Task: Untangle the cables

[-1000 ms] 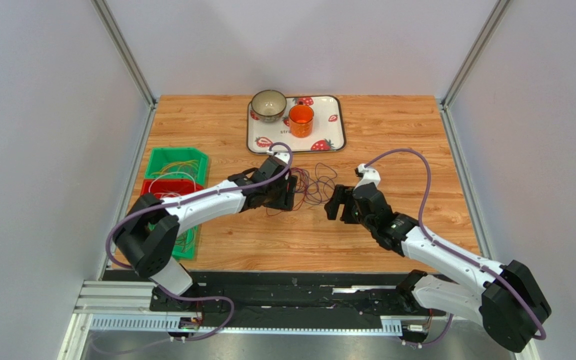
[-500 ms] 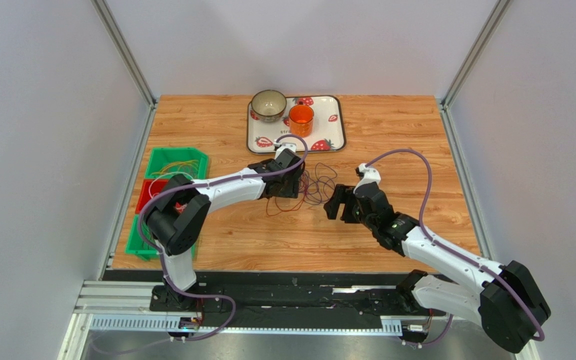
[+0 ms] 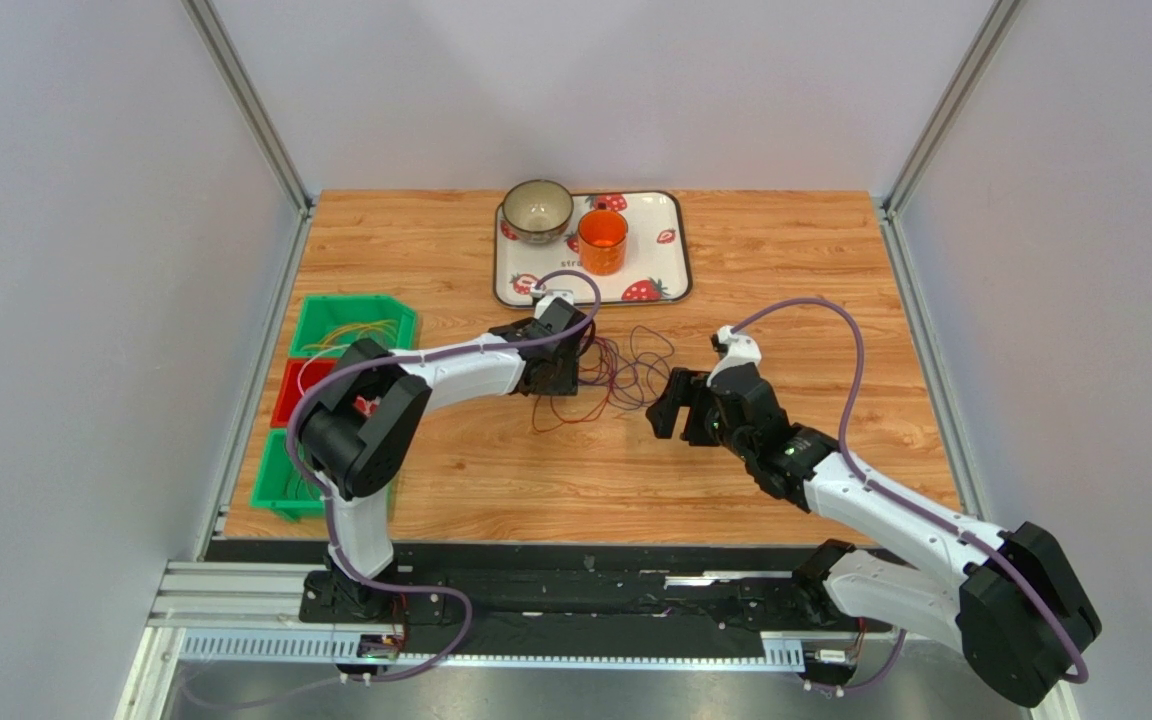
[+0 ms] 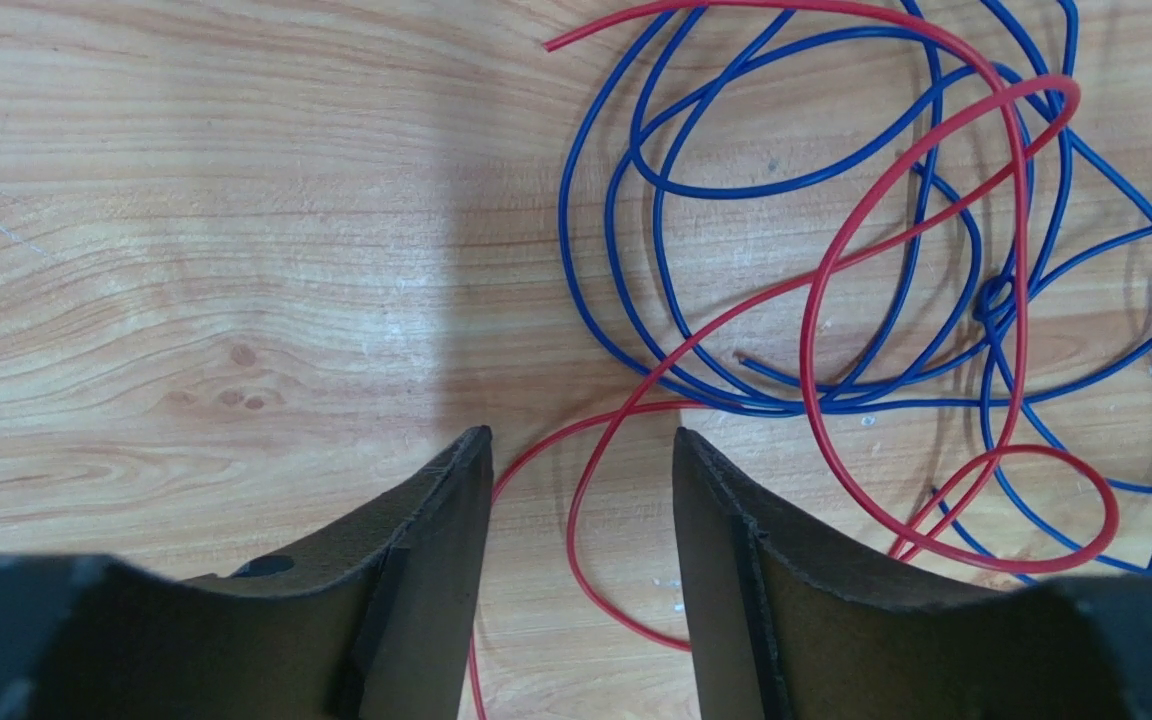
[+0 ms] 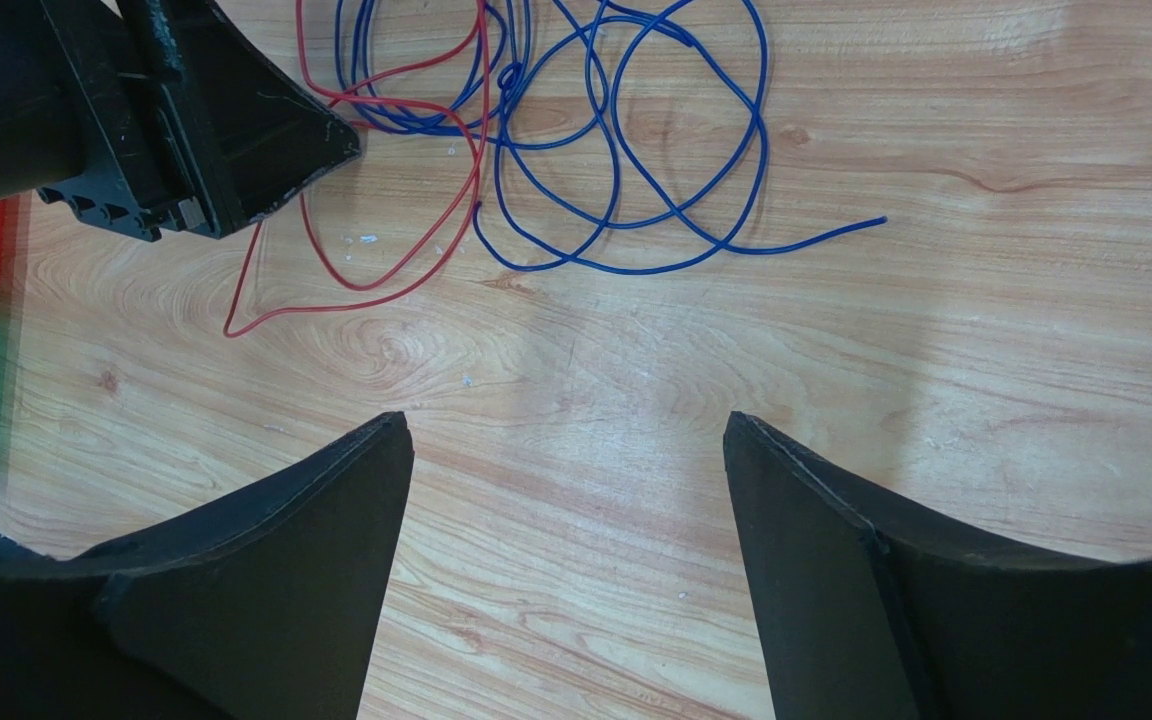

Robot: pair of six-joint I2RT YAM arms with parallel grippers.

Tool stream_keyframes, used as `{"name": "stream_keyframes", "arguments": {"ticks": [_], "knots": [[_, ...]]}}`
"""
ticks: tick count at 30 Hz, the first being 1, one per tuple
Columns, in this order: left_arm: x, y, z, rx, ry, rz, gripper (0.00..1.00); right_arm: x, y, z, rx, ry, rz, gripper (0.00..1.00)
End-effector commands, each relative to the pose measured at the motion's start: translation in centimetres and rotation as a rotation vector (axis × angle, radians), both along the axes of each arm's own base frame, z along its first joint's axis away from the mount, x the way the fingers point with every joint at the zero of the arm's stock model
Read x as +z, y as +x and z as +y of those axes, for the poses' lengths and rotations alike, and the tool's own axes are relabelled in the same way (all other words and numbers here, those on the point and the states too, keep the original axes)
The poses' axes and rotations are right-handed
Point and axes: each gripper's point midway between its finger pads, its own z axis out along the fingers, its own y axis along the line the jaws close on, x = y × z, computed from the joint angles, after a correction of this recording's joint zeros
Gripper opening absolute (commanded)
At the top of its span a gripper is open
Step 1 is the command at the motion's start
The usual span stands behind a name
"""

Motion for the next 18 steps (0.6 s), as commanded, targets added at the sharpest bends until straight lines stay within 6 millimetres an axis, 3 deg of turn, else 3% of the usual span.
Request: {"name": "stream_keyframes", "arguments": {"ticks": [1,2,4,5,8,11,14,17,18], "knots": [[-1.2,-0.6,0.3,0.027,-0.016,0.027,0.48,0.7,0.6,0.1,0.002,0.019,-0.041,0.80],[-1.3,-0.7,0.6,0.034,-0.009,0.030,0.45,0.8,0.6,0.2,0.005,0.023,-0.045,0.80],[-1.5,-1.0,0.9,0.043,-0.008,0.036,0.31,0.8,0.6,0.2,0.005,0.021,-0.042,0.80],[-1.6,-1.2,1.1,0.047,-0.004,0.039,0.19,0.9,0.7,0.3,0.006,0.024,-0.044,0.80],[-1.5,-1.5,1.8,0.063,0.009,0.041,0.00,0.7,0.7,0.2,0.006,0.021,-0.040,0.80],[-0.7,-1.8,2.5,0.067,0.020,0.042,0.00,0.8,0.7,0.3,0.006,0.021,-0.039,0.80],[1.8,-2.1,2.7,0.056,0.009,0.023,0.00,0.8,0.8,0.3,0.004,0.022,-0.036,0.80],[5.1,-2.9,3.0,0.031,-0.026,-0.003,0.00,0.6,0.8,0.3,0.005,0.016,-0.031,0.80],[7.3,-2.9,2.9,0.029,-0.056,-0.036,0.00,0.6,0.8,0.3,0.005,0.015,-0.030,0.80]]}}
